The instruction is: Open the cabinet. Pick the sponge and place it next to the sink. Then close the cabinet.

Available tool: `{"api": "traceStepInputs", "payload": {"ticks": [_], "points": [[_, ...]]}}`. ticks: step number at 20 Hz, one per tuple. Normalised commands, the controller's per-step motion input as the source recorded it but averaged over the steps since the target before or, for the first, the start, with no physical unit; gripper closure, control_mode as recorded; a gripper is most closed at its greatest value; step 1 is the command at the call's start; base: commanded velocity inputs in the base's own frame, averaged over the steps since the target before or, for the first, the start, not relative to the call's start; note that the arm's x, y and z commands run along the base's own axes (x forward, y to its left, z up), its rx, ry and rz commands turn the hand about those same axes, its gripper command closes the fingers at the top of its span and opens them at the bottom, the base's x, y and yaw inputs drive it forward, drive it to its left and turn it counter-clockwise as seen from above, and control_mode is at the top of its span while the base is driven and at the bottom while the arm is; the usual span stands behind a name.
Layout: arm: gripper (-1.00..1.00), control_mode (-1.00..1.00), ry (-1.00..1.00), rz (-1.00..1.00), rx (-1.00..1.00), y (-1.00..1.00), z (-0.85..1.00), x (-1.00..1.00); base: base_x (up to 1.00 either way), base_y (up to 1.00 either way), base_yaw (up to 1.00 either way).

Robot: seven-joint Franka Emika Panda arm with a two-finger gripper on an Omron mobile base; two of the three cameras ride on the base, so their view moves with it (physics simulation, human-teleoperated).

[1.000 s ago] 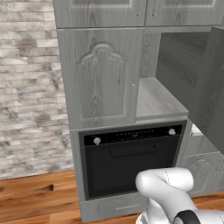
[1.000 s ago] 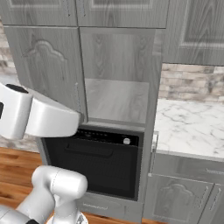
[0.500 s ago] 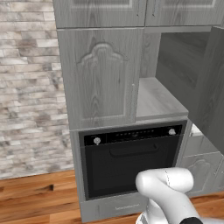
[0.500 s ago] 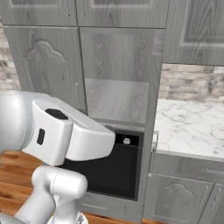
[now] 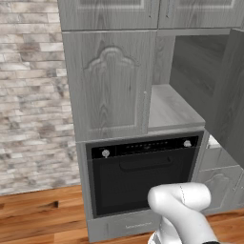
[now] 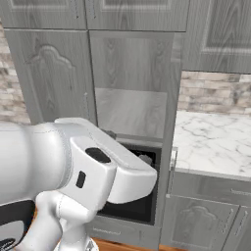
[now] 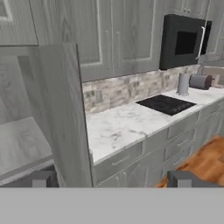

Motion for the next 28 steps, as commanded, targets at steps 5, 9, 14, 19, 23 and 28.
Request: {"api": "traceStepInputs", "payload": {"ticks": [5, 9, 14, 19, 23, 28], "points": [[-1.00, -1.00, -0.15, 0.00, 0.14, -0.18, -0.45, 0.00, 0.00, 0.00, 0.00], [-1.00, -1.00, -0.13, 0.00, 0.10, -0.20, -0.25, 0.00, 0.00, 0.00, 0.00], [-1.00, -1.00, -0.03, 0.08, 0.03, -0.22, 0.00, 0.00, 0.00, 0.00, 0.00], [-1.00, -1.00, 0.00, 0.18, 0.00, -0.20, 0.00, 0.00, 0.00, 0.00, 0.00], [-1.00, -1.00, 0.00, 0.27, 0.01, -0.23, 0.00, 0.00, 0.00, 0.00, 0.00], [-1.00, -1.00, 0.00, 0.37, 0.02, -0.06, -0.03, 0.00, 0.00, 0.00, 0.00]]}}
